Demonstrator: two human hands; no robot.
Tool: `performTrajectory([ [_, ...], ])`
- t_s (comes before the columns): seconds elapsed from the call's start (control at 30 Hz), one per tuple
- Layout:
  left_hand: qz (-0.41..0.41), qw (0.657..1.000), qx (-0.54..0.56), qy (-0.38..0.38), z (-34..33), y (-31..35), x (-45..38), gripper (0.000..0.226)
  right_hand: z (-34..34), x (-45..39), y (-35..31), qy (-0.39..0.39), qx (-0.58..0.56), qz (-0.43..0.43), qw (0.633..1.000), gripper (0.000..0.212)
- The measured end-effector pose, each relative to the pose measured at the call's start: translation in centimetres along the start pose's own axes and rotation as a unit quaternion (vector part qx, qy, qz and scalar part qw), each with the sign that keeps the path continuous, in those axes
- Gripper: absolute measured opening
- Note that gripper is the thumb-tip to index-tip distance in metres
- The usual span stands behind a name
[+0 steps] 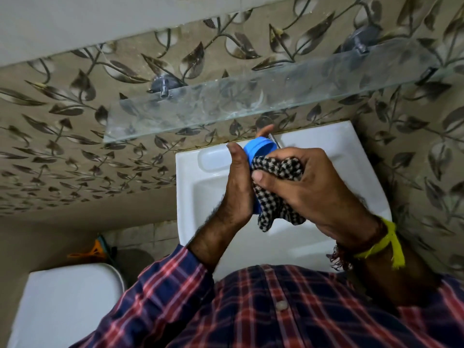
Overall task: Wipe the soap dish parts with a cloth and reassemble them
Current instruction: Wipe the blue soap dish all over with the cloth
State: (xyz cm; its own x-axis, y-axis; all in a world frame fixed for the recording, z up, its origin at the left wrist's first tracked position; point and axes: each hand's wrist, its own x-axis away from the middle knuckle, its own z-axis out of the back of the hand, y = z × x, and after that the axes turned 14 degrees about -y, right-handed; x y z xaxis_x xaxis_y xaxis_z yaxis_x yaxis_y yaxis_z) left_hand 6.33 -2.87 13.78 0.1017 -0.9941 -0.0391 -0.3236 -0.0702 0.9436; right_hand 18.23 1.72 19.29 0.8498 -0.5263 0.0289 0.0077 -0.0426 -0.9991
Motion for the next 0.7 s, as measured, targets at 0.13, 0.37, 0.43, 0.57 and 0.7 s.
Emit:
performTrajectory([
  [0.13,0.024,0.997,0.056,0.041,0.0,0.0,-0.2,0.087,-0.1,0.0,0.0,-0.036,0.108,0.023,0.993,0.004],
  [0.37,0.098,0.971,0.216,0.020,1.0,2.8,-1.2,0.102,1.1,0.9,0.5,0.086,0.136,-0.047,0.986,0.019],
  [0.43,0.109,0.965,0.236,0.029,1.1,2.6,-0.8,0.086,1.6,0.8,0.0,0.176,0.197,-0.029,0.964,0.024],
  [0.57,0.136,0.958,0.248,0.043,0.7,1.6,0.0,0.064,1.0,0.1,-0.9,0.207,0.309,-0.039,0.928,0.021],
  [0.7,0.139,0.963,0.228,0.023,-0.1,1.7,0.5,0.063,-1.4,-0.4,-0.6,0.229,0.361,0.014,0.904,0.029],
])
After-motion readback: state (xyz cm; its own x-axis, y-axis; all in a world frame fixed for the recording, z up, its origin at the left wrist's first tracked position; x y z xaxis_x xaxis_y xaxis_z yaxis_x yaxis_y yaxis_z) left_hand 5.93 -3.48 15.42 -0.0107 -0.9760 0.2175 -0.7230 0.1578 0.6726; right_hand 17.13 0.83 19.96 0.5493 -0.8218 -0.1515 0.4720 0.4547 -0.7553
